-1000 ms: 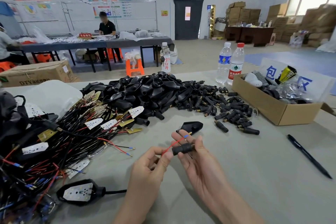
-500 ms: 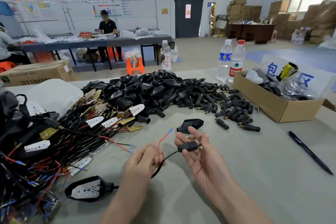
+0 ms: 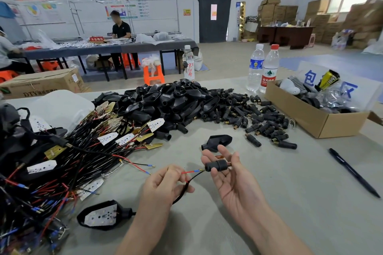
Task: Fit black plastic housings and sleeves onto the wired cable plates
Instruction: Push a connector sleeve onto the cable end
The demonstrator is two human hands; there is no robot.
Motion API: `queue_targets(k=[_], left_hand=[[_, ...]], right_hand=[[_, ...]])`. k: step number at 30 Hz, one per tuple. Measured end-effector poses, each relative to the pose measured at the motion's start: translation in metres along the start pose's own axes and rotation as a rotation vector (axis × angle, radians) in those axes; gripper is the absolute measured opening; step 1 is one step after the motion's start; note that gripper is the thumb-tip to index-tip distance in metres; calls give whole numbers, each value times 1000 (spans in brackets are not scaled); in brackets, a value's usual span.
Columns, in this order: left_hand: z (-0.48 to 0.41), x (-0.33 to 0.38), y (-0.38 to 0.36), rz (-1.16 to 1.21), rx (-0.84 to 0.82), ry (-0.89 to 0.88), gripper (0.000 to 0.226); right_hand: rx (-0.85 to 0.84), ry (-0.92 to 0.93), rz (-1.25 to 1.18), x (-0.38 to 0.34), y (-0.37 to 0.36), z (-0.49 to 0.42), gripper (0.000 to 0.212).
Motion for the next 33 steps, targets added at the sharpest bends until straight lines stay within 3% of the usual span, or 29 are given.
queue_targets(k=[33], left_hand=[[3, -2, -4, -112, -36, -6, 33]], right_hand=[[-57, -16, 4, 2, -1, -1, 45]])
Point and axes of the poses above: each hand's wrist, its own z-axis away from the middle knuckle, its own y-axis out of the back of the hand, x = y × z, the point moved 4 cm from there along -z, towards the middle knuckle, and after that the axes turned 1 degree about -z, right-handed, at the moved point
